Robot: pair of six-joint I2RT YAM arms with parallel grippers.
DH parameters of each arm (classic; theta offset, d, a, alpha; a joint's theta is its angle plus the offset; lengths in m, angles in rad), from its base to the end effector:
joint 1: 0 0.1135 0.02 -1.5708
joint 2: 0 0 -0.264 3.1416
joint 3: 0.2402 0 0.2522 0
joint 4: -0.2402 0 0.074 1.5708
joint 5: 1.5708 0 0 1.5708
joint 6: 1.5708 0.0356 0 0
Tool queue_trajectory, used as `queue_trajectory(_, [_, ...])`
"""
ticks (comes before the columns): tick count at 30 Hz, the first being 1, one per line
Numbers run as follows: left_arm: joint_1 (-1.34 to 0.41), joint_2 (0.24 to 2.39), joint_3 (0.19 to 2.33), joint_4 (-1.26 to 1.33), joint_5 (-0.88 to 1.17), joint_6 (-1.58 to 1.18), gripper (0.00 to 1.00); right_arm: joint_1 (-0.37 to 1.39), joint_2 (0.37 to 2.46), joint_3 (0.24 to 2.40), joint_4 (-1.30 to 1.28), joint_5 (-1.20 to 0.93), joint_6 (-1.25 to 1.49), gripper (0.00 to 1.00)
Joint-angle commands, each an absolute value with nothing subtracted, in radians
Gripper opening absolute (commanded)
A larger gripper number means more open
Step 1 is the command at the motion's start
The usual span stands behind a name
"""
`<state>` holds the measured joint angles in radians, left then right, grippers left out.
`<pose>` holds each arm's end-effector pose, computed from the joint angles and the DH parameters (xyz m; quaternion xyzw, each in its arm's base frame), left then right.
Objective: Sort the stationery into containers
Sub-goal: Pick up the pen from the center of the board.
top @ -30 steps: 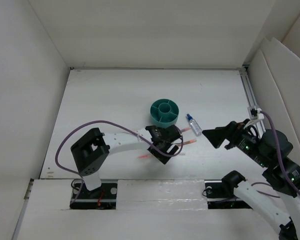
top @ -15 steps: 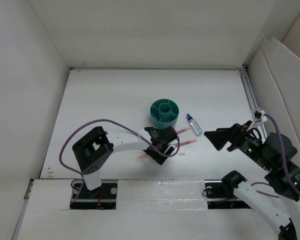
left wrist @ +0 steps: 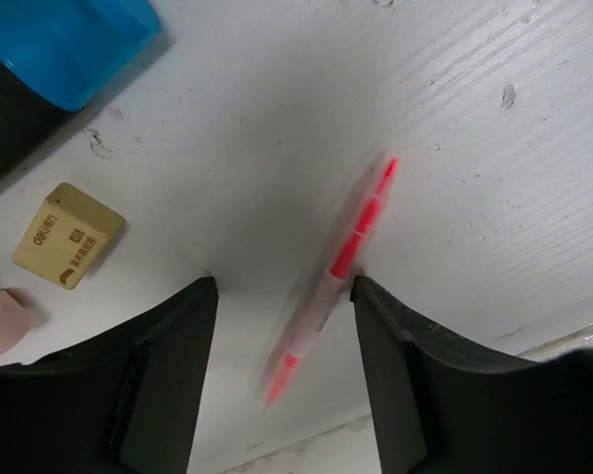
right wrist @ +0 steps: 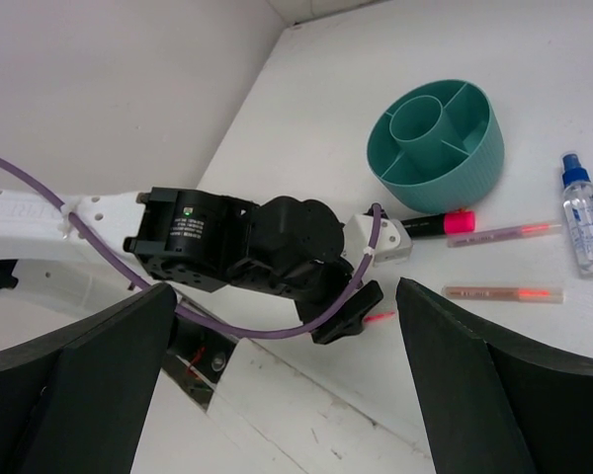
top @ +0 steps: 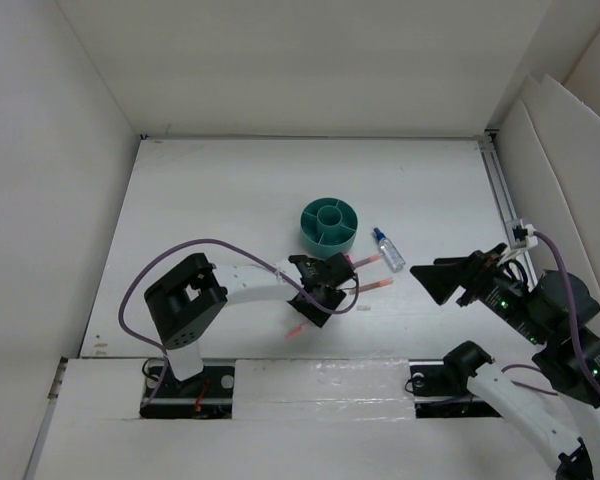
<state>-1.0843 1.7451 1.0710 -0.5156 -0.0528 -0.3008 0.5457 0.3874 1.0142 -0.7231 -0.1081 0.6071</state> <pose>0.1584 -0.2956 0.1658 0.3702 0.9091 -0.1009 0.1623 0.0387 0.0280 0.3950 -0.0136 0.7400 0.3994 0.5410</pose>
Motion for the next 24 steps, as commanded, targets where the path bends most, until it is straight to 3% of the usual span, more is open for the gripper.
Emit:
queue_trajectory(1, [-1.081,1.773,1.023,-0.523,-0.015,-0.33,0.51,0.555,0.382,1.014,-0.664,-0.12,0.615,1.0])
queue_trajectory(3, [-1.092,1.785,1.023,-0.534,-0.015,-0.33,0.41,0.555,0.382,1.014,-0.664,-0.129,0.615,1.0])
queue_trajectory(8, [-1.124,1.822,1.023,-0.543,0.005,-0.348,0.33,0.555,0.373,1.023,-0.664,-0.12,0.615,1.0])
queue_trajectory(18, [-1.134,1.85,1.014,-0.554,0.034,-0.367,0.23,0.555,0.373,1.023,-0.664,-0.12,0.615,1.0])
queue_trajectory(23, [-1.143,1.873,1.014,-0.554,0.054,-0.367,0.0,0.555,0.373,1.023,-0.673,-0.12,0.615,1.0])
queue_trajectory(24, [-1.153,1.884,1.014,-0.554,0.054,-0.367,0.0,0.555,0.373,1.023,-0.673,-0.12,0.615,1.0])
